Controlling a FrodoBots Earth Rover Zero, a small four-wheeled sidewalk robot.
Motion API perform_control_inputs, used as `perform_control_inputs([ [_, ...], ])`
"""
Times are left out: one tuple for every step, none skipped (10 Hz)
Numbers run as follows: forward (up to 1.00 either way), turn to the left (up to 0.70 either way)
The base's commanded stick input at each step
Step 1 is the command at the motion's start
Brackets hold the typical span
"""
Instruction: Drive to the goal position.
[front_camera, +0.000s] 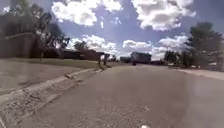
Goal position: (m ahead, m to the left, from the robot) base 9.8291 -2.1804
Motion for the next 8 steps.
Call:
perform_control_inputs([
  [0.85,0.00],
  [0.85,0.00],
  [0.85,0.00],
  [0.85,0.00],
  [0.85,0.00],
  [0.85,0.00],
  [0.85,0.00],
  [0.85,0.00],
])
